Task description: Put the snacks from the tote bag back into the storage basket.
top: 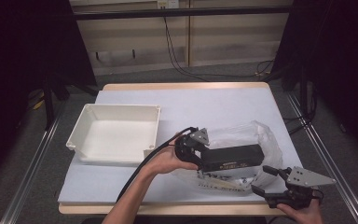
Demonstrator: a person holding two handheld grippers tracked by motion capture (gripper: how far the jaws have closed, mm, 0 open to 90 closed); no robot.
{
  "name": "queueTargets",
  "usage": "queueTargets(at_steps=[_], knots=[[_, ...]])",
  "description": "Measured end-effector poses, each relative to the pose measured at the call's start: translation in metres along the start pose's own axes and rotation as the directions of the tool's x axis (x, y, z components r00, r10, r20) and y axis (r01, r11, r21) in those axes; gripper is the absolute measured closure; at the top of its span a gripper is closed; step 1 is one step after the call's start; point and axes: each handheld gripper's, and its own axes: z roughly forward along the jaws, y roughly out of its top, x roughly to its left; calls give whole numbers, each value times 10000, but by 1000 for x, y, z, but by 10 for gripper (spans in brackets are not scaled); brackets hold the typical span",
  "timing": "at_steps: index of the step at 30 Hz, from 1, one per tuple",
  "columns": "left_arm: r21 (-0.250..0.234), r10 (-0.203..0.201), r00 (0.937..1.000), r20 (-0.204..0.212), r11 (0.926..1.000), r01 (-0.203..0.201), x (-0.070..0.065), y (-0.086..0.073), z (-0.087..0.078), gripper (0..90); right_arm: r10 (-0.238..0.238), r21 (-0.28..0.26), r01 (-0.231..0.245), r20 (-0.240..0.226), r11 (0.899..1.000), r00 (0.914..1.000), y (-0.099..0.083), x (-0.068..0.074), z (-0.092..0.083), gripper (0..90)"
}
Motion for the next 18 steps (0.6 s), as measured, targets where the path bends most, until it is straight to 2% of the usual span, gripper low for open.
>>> queueTargets(at_steps=[5, 10, 18], knots=[[-24, 55, 10000, 49, 10000, -55, 0, -4, -10, 432, -51, -5, 51, 48, 10000, 10000, 0, 2, 1, 164], [-119, 2, 10000, 93, 9999, 0, 1, -7, -22, 432, -93, -395, 107, 362, 9992, 9993, 2, 2, -3, 125], [-343, -44, 10000, -26, 9994, 44, 2, -9, -35, 432, 42, -593, -11, 527, 9982, 9986, 2, 1, -5, 63]])
